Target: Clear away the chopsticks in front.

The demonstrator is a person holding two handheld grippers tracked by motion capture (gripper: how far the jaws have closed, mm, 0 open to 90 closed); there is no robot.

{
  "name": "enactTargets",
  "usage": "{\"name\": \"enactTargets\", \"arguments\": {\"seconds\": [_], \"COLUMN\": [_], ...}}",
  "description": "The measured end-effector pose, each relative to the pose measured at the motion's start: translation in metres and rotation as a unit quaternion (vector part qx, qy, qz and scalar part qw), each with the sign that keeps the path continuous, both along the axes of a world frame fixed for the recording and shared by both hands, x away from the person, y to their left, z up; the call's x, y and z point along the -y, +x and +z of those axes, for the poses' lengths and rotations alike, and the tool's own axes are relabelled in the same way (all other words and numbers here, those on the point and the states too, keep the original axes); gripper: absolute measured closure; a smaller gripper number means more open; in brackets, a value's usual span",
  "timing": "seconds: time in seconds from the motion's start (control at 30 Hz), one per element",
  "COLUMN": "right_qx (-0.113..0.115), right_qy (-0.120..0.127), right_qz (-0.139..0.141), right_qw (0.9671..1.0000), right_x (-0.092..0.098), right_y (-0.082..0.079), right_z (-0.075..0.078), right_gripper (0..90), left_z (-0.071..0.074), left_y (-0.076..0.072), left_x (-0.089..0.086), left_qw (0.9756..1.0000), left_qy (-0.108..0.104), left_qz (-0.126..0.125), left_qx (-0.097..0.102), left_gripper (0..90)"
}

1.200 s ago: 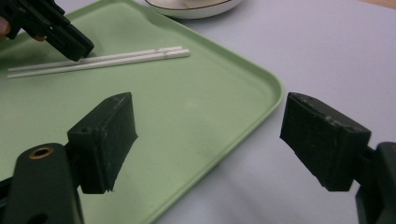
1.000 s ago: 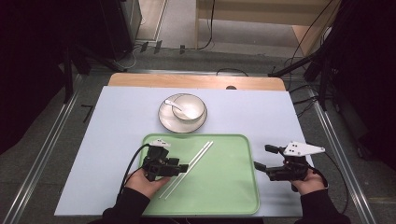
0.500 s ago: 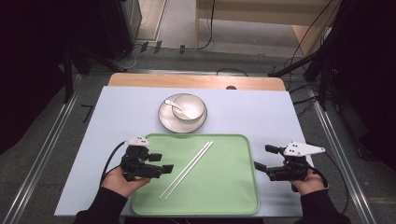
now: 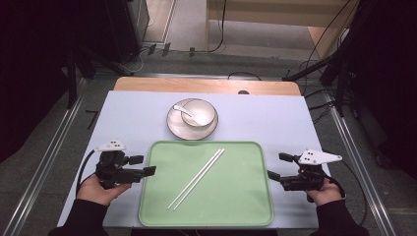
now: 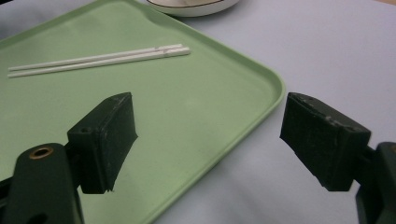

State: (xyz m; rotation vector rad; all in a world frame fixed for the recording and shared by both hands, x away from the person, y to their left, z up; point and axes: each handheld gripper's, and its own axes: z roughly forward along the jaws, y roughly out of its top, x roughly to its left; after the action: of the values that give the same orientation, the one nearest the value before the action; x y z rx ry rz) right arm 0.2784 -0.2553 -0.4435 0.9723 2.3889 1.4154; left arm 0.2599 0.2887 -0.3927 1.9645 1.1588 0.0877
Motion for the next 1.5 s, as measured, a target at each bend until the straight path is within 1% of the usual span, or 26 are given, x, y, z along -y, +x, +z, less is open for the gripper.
{"name": "enactTargets", "arguments": {"seconds": [0.13, 0.23, 0.27, 0.37, 0.4, 0.5, 0.53, 0.6, 0.67, 0.73, 0.77, 0.83, 1.0, 1.03, 1.13, 1.17, 1.23, 1.3, 1.5], "right_qx": [0.0, -0.001, -0.001, -0.001, -0.001, -0.003, -0.003, -0.001, 0.0, 0.0, 0.0, 0.0, -0.001, 0.0, 0.0, 0.0, 0.001, 0.003, 0.001], "right_qy": [0.0, 0.0, 0.001, 0.001, 0.001, 0.001, 0.0, 0.001, 0.004, 0.005, 0.006, 0.006, 0.006, 0.006, 0.007, 0.007, 0.005, 0.006, 0.006], "right_qz": [0.0, 0.0, 0.0, 0.001, 0.002, 0.005, 0.007, 0.006, 0.005, 0.004, 0.004, 0.003, 0.004, 0.004, 0.004, 0.005, 0.005, 0.005, 0.005], "right_qw": [1.0, 1.0, 1.0, 1.0, 1.0, 1.0, 1.0, 1.0, 1.0, 1.0, 1.0, 1.0, 1.0, 1.0, 1.0, 1.0, 1.0, 1.0, 1.0], "right_x": [0.0, 0.0, 0.0, 0.0, 0.0, -0.001, -0.001, 0.0, 0.0, 0.0, 0.0, 0.001, 0.001, 0.001, 0.001, 0.001, 0.0, 0.0, 0.0], "right_y": [0.0, 0.0, 0.0, 0.0, 0.0, 0.0, 0.0, 0.0, 0.0, 0.0, 0.0, 0.0, 0.0, 0.0, 0.0, 0.0, 0.0, 0.0, 0.0], "right_z": [0.0, 0.0, 0.0, 0.0, -0.001, -0.001, -0.001, -0.001, -0.001, 0.0, 0.0, 0.0, 0.0, 0.0, 0.0, 0.0, 0.0, 0.0, 0.0], "right_gripper": [18.7, 18.7, 18.7, 18.7, 18.7, 18.7, 18.7, 18.7, 18.7, 18.7, 18.7, 18.7, 18.7, 18.7, 18.7, 18.7, 18.7, 18.7, 18.7], "left_z": [0.001, 0.002, 0.002, 0.004, 0.004, 0.002, 0.002, -0.001, -0.003, -0.005, -0.006, -0.007, -0.01, -0.011, -0.014, -0.015, -0.016, -0.016, -0.017], "left_y": [-0.003, -0.004, -0.005, -0.009, -0.01, -0.015, -0.016, -0.019, -0.02, -0.021, -0.021, -0.021, -0.02, -0.019, -0.017, -0.017, -0.017, -0.016, -0.017], "left_x": [-0.016, -0.028, -0.032, -0.042, -0.045, -0.054, -0.056, -0.061, -0.065, -0.067, -0.068, -0.071, -0.076, -0.077, -0.076, -0.075, -0.074, -0.073, -0.071], "left_qw": [0.9999, 0.9996, 0.9993, 0.9985, 0.9983, 0.9964, 0.9962, 0.9955, 0.9953, 0.9949, 0.9944, 0.9938, 0.9934, 0.9934, 0.9933, 0.9933, 0.9934, 0.9941, 0.9944], "left_qy": [0.0, 0.009, 0.012, 0.011, 0.012, 0.026, 0.028, 0.027, 0.024, 0.03, 0.032, 0.028, 0.025, 0.026, 0.031, 0.038, 0.043, 0.039, 0.041], "left_qz": [0.01, 0.02, 0.024, 0.03, 0.028, 0.025, 0.022, 0.023, 0.029, 0.03, 0.033, 0.036, 0.047, 0.046, 0.055, 0.057, 0.053, 0.049, 0.041], "left_qx": [0.008, 0.019, 0.025, 0.044, 0.05, 0.076, 0.08, 0.088, 0.089, 0.091, 0.095, 0.101, 0.102, 0.102, 0.096, 0.093, 0.092, 0.088, 0.088], "left_gripper": [28.1, 28.1, 28.1, 27.5, 27.3, 26.9, 26.9, 27.1, 27.1, 27.0, 26.8, 26.4, 25.5, 25.3, 25.2, 25.4, 25.7, 25.7, 25.7]}}
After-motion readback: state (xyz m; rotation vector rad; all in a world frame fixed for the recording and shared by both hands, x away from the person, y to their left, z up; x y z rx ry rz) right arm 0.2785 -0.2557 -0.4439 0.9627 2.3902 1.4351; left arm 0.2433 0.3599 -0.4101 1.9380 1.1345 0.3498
